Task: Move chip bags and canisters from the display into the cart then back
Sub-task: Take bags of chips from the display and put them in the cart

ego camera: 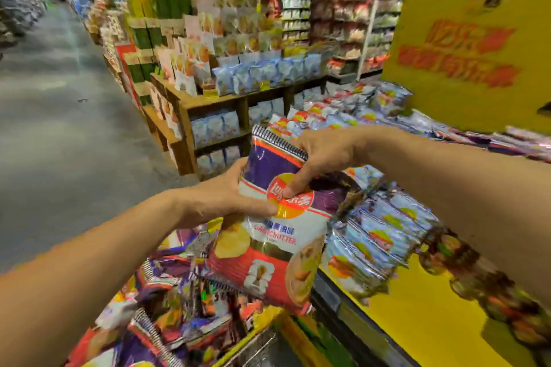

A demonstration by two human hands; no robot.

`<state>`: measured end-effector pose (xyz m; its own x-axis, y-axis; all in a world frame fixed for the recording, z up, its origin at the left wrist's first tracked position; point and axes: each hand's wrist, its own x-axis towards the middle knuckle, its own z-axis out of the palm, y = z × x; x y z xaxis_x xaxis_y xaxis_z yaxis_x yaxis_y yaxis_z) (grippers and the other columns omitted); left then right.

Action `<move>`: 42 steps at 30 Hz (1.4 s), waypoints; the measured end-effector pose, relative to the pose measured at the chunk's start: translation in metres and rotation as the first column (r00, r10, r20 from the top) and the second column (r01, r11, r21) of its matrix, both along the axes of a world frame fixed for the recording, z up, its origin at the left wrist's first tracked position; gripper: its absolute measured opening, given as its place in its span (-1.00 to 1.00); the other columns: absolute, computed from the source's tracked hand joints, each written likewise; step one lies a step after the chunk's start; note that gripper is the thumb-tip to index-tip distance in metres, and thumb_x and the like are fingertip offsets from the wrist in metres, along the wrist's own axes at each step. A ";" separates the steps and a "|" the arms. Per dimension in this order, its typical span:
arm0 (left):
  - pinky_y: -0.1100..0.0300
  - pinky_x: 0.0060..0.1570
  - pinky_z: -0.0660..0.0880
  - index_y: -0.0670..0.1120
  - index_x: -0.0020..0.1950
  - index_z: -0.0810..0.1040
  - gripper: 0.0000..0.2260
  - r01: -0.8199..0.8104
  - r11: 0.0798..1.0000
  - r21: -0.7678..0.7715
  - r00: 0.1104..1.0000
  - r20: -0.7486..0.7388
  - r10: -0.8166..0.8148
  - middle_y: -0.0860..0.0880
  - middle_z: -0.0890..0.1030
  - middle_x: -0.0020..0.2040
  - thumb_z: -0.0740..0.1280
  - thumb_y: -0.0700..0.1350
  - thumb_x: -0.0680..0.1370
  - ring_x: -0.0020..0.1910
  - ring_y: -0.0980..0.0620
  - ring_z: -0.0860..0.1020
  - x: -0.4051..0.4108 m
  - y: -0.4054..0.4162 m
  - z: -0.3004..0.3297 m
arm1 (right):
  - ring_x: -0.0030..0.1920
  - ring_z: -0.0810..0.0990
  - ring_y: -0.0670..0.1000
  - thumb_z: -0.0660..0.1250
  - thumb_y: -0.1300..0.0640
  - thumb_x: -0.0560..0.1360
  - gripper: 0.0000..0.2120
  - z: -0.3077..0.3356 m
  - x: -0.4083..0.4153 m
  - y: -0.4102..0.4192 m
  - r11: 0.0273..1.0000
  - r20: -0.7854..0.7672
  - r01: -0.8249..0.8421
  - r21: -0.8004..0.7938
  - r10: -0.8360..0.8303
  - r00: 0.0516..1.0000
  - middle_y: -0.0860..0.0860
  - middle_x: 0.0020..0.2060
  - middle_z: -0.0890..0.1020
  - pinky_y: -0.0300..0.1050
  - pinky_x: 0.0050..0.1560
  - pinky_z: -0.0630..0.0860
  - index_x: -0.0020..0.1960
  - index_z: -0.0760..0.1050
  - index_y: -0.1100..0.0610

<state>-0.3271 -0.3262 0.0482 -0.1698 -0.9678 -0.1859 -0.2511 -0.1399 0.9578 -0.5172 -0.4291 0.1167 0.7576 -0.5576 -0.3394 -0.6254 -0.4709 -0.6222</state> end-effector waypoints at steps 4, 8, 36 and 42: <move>0.07 0.22 0.54 0.11 0.42 0.27 0.04 0.039 0.998 -0.040 0.998 0.046 -0.038 0.11 0.52 0.35 0.69 0.15 0.04 0.18 0.16 0.60 -0.055 -0.060 -0.003 | -0.05 0.73 0.08 0.64 -0.03 0.23 -0.50 0.007 -0.067 -0.034 0.990 -0.051 0.133 -0.045 -0.136 0.989 0.05 -0.09 0.75 0.02 0.05 0.65 0.05 0.64 0.22; 0.51 -0.17 0.43 0.13 0.44 0.17 -0.23 0.051 0.996 -0.067 0.997 0.069 -0.046 0.26 0.44 0.25 0.56 -0.09 0.39 -0.14 0.51 0.51 -0.121 -0.107 -0.007 | -0.01 0.70 0.13 0.65 -0.15 0.10 -0.32 0.008 -0.134 -0.064 0.960 -0.080 0.257 -0.111 -0.267 0.961 0.07 -0.05 0.73 0.09 0.10 0.62 0.07 0.62 0.23; 0.03 -0.28 0.38 -0.05 0.06 0.41 -0.79 0.839 0.142 -0.526 0.527 0.849 0.032 -0.06 0.47 -0.08 0.30 -0.01 0.49 -0.16 -0.10 0.44 -0.324 -0.294 -0.107 | 0.45 0.36 0.12 0.55 -0.25 0.30 0.04 -0.073 -0.306 -0.265 0.751 -0.270 0.593 -0.290 -0.659 0.702 0.05 0.50 0.33 -0.06 0.39 0.34 0.56 0.18 0.19; 0.02 -0.08 0.50 -0.02 0.05 0.56 -0.73 0.922 0.239 -0.305 0.273 0.949 0.160 -0.04 0.54 -0.13 0.42 -0.06 0.37 -0.16 -0.09 0.54 -0.333 -0.345 -0.171 | 0.07 0.49 0.06 0.54 -0.27 0.29 -0.58 -0.154 -0.284 -0.305 0.772 -0.199 0.558 -0.304 -0.624 0.756 -0.03 -0.08 0.47 -0.15 -0.04 0.35 -0.09 0.54 0.01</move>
<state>-0.6602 -0.6708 -0.1224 -0.8871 -0.4366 0.1498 -0.4615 0.8436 -0.2743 -0.8009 -0.7337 -0.0374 0.1448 -0.9436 -0.2978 -0.9489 -0.0472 -0.3119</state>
